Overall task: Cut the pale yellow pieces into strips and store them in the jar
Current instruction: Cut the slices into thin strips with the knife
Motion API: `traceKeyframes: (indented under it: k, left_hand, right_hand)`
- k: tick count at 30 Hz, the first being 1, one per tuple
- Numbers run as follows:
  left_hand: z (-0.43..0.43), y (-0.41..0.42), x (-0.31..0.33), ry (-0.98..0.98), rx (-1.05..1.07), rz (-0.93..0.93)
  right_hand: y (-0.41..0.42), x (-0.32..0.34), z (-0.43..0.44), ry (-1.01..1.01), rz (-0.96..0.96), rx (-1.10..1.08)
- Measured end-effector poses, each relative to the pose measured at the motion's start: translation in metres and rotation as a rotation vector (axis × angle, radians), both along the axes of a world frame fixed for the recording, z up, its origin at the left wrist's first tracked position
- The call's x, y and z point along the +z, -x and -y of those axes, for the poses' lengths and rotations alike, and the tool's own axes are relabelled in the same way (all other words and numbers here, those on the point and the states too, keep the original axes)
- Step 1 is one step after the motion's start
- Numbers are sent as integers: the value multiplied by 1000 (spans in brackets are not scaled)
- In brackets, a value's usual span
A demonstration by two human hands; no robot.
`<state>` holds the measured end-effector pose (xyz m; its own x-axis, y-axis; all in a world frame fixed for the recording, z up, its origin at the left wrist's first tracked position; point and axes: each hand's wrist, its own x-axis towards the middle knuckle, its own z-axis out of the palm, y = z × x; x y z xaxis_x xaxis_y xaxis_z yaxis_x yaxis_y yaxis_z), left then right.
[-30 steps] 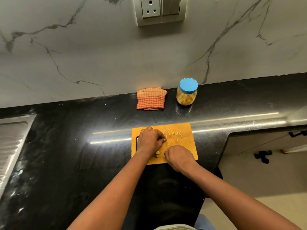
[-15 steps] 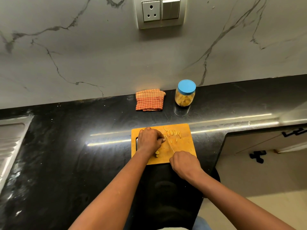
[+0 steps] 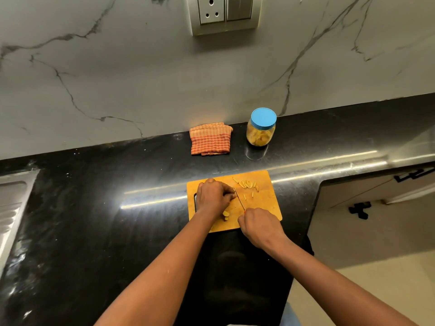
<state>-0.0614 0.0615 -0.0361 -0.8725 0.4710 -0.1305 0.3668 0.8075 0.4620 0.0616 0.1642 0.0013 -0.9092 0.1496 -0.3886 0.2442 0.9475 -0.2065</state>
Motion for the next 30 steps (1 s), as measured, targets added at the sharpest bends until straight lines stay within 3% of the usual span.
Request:
traceKeyframes:
  k: [16,30]
  left_hand:
    - [2,-1,2,-12,-36,-32]
    - [2,-1,4,-22,-20,-19]
  right_hand:
    - [8,-14,2,-8,6,-103]
    - [10,-29,-2,-54,104,-2]
